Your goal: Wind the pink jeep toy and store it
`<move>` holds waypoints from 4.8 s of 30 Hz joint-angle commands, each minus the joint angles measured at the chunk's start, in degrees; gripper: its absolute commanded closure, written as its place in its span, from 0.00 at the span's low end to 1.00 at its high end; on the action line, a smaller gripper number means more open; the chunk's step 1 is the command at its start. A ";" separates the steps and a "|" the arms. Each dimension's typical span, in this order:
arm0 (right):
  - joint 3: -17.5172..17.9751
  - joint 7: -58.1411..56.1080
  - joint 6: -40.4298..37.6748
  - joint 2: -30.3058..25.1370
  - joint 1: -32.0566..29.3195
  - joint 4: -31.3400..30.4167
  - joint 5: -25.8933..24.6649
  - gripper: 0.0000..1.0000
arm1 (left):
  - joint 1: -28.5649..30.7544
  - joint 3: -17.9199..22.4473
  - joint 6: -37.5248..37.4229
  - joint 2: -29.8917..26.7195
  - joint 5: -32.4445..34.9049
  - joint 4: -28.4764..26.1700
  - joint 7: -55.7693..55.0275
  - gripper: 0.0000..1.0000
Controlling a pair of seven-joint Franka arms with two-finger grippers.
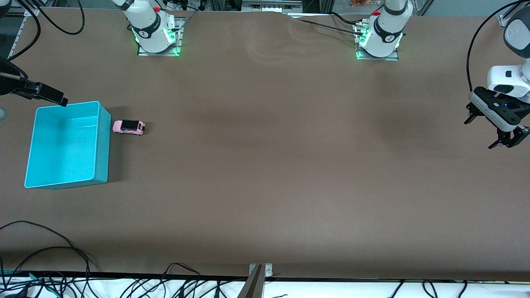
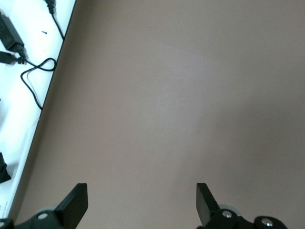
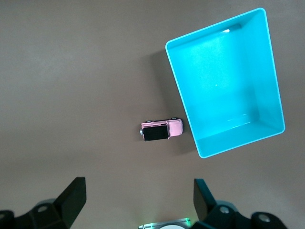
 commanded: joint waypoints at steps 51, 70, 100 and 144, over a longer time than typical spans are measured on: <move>0.34 -3.84 12.63 -1.73 0.02 -10.92 2.29 0.00 | 0.37 -6.21 -35.67 -2.38 -2.22 19.66 -65.08 0.00; -0.18 -18.77 28.36 -5.52 -0.07 -27.63 2.73 0.00 | 0.37 -6.56 -35.84 -2.30 -2.22 19.75 -65.08 0.00; -4.49 -59.36 53.15 -3.76 -1.48 -50.57 5.72 0.00 | 0.11 -6.56 -35.93 -1.24 -1.60 20.81 -65.08 0.00; -2.03 -98.41 67.74 6.26 -0.95 -57.34 14.68 0.07 | 0.29 -6.30 -35.32 2.10 -1.43 24.59 -65.17 0.00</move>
